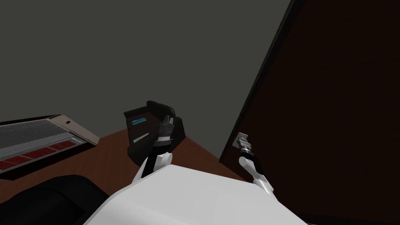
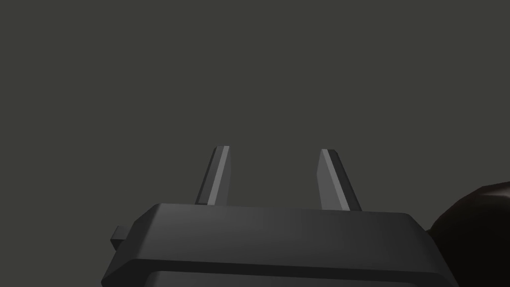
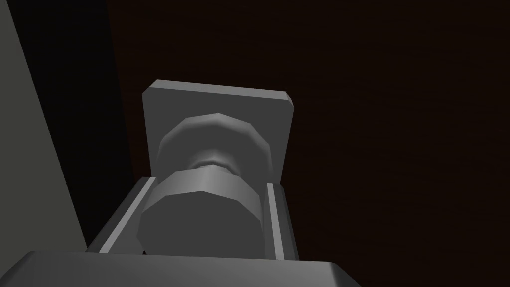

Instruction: Pull the door open

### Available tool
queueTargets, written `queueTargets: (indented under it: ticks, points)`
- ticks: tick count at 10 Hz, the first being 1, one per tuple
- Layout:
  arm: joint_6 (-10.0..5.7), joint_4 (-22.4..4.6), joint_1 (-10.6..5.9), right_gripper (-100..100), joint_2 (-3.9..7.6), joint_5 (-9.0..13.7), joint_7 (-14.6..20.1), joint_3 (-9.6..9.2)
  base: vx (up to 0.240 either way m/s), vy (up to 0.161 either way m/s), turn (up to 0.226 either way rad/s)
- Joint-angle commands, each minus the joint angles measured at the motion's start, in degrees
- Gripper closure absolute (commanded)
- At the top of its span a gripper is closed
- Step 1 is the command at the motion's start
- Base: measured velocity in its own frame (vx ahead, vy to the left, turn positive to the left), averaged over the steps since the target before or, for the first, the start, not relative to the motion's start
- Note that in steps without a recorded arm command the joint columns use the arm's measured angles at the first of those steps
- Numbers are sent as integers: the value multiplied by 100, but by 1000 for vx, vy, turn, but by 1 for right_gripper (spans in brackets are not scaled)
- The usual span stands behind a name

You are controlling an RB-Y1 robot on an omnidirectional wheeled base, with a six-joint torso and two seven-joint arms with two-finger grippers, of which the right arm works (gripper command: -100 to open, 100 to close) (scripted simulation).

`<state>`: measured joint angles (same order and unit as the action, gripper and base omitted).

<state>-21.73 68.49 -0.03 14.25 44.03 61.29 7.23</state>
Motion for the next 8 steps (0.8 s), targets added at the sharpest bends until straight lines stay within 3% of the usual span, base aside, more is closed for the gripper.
queueTargets:
  ticks: [1,8]
  points:
    - [14,27,37,100,33,1,70,-74,-194,-30,126]
    - [13,220,235,100,426,21,565,-517,-242,-41,149]
